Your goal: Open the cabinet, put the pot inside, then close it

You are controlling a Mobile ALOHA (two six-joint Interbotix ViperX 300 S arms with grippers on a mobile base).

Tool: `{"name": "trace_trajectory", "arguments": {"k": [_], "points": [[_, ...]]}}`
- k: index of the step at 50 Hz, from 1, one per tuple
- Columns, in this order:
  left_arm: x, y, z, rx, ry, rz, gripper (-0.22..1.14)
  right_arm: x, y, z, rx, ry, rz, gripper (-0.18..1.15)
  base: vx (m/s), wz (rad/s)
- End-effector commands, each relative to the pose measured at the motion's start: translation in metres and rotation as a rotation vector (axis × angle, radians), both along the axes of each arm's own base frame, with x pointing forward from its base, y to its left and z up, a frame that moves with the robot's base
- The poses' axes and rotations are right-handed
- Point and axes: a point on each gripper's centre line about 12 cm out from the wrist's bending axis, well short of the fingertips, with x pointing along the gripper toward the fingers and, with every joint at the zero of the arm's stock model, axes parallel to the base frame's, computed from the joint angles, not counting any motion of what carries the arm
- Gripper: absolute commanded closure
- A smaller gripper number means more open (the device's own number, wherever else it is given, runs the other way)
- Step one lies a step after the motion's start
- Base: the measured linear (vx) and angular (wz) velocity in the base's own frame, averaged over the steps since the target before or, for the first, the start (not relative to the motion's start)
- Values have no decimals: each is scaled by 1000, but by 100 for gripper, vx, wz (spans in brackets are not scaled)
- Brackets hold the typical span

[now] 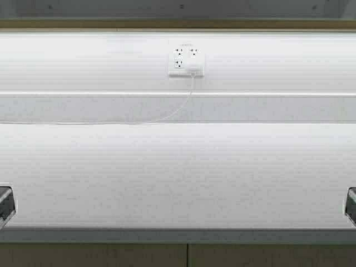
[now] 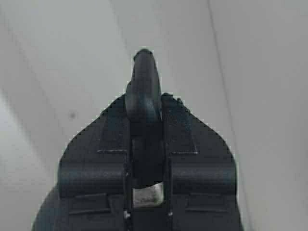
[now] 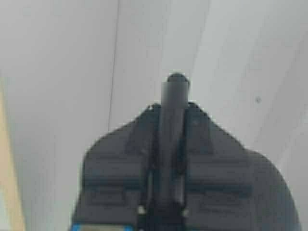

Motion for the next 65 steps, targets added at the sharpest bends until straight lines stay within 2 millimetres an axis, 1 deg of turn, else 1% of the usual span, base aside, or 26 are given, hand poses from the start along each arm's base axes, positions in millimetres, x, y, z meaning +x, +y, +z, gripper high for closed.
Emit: {"name": "trace_trajectory", "arguments": {"k": [1, 6, 13, 18, 22, 27, 37, 42, 48, 60, 63, 65], "points": [[-9, -25, 19, -4, -39, -86, 89, -11, 18, 32, 43, -77, 59, 89, 23, 6], [-10, -26, 19, -4, -32, -94, 89, -15, 16, 32, 42, -72, 60, 89, 22, 6], [-7, -26, 7, 12, -3, -94, 89, -13, 16, 28, 26, -52, 58, 89, 22, 7], [-5, -28, 0, 18, 15, -98, 89, -7, 19, 15, 14, -22, 58, 89, 19, 1], [0, -26, -8, 24, 26, -85, 89, 1, 22, 1, -1, 3, 58, 89, 16, -4], [4, -25, -17, 27, 38, -74, 89, 8, 25, -11, -4, 8, 53, 89, 14, -9], [6, -25, -31, 12, 57, -65, 89, 14, 27, -32, -17, 38, 56, 89, 10, -4], [7, -25, -40, 2, 77, -66, 89, 16, 28, -38, -21, 48, 56, 89, 8, -1], [6, -24, -51, -11, 107, -69, 89, 14, 28, -55, -20, 93, 62, 89, 4, -1], [9, -25, -63, -22, 124, -62, 89, 16, 29, -69, -6, 96, 59, 89, 2, 0], [9, -25, -63, -32, 117, -57, 89, 17, 29, -71, -2, 101, 59, 86, 0, 0], [9, -23, -61, -46, 100, -46, 88, 18, 29, -69, -6, 95, 56, 82, 0, 0]]}}
